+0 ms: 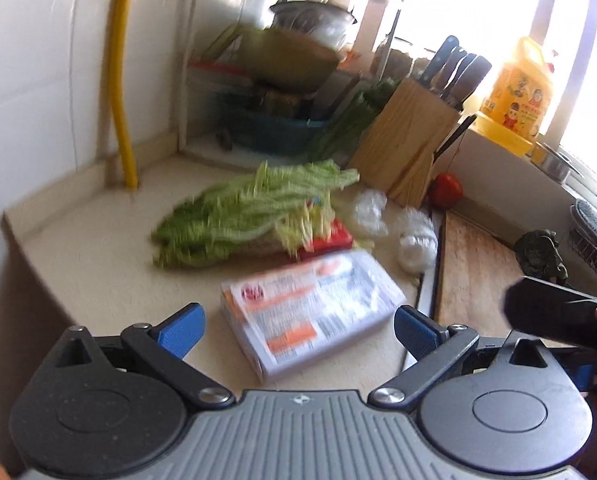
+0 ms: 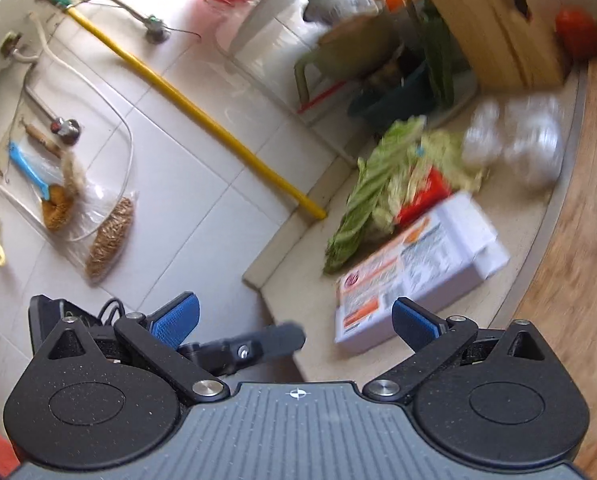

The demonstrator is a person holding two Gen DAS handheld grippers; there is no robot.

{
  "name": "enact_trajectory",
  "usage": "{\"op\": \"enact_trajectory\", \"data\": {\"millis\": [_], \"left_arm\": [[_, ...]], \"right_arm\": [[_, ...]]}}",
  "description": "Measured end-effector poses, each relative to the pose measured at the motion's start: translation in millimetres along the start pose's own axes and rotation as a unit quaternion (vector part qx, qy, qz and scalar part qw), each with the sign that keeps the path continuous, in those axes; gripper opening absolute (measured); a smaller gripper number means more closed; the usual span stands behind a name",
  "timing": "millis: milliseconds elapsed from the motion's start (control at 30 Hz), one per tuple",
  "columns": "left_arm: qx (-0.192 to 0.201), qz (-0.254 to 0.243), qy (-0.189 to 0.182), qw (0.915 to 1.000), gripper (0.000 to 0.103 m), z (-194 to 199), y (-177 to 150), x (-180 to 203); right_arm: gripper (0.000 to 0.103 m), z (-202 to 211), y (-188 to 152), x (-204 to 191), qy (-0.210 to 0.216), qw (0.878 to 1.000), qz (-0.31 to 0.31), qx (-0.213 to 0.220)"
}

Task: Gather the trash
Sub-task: 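Move both grippers up to the counter toward the cabbage leaves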

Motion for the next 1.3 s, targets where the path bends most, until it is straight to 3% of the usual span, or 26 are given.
{"op": "enact_trajectory", "data": {"millis": [100,200,333,367,400,467,500,567,667,733,833,933,1067,1133,1300], "left_arm": [[0.019,-0.081,0.006,0.9965,0.099,-11,16,2],[0.041,-0.153,0.01,0.9874,0.099,-23,34,3],[0.066,-0.145,-0.007,0.9872,0.099,-27,57,-3],[0.067,-0.139,-0.014,0.9879,0.099,-30,60,-5],[0.066,-0.138,-0.017,0.9881,0.099,-34,62,-7],[0.06,-0.146,-0.016,0.9873,0.098,-44,65,-9],[0.061,-0.151,-0.016,0.9866,0.098,-49,67,-10],[0.071,-0.155,-0.018,0.9852,0.098,-56,73,-11],[0.089,-0.165,-0.027,0.9819,0.1,-71,83,-13],[0.078,-0.193,-0.022,0.9779,0.101,-90,87,-13],[0.055,-0.244,-0.023,0.9679,0.101,-119,86,-16],[0.006,-0.271,-0.053,0.9612,0.101,-145,82,-18],[-0.026,-0.297,-0.063,0.9523,0.103,-177,79,-22],[-0.046,-0.293,-0.096,0.9503,0.102,-185,82,-23],[-0.123,-0.274,-0.176,0.9375,0.102,-205,90,-30]], "right_arm": [[0.103,7,8,-9,-0.004,1.0,0.012,0.029],[0.103,24,30,-30,-0.062,0.991,0.08,0.086],[0.103,39,59,-69,-0.182,0.952,0.187,0.161],[0.103,41,59,-74,-0.182,0.949,0.187,0.175],[0.103,39,55,-70,-0.164,0.957,0.163,0.177],[0.103,15,44,-46,-0.088,0.988,0.076,0.104],[0.103,4,39,-34,-0.059,0.995,0.031,0.08],[0.103,0,42,-26,-0.068,0.994,0.014,0.082],[0.103,6,58,-38,-0.12,0.983,0.085,0.114],[0.103,-1,65,-42,-0.148,0.975,0.123,0.114],[0.103,-15,71,-27,-0.174,0.973,0.116,0.095],[0.103,-24,80,-16,-0.208,0.965,0.134,0.087],[0.103,-38,90,-12,-0.216,0.961,0.154,0.078],[0.103,-45,93,-9,-0.222,0.959,0.163,0.072],[0.103,-59,95,0,-0.208,0.966,0.145,0.05]]}}
Point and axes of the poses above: each gripper's, at about its wrist camera, not at the fingertips, and z roughly against the way its jaws point, x to its right, y to its top, the point moved 8 cm from there along -z, roughly the way its jaws point, and after that the axes turned 7 degrees about z, right-handed, at the moved point
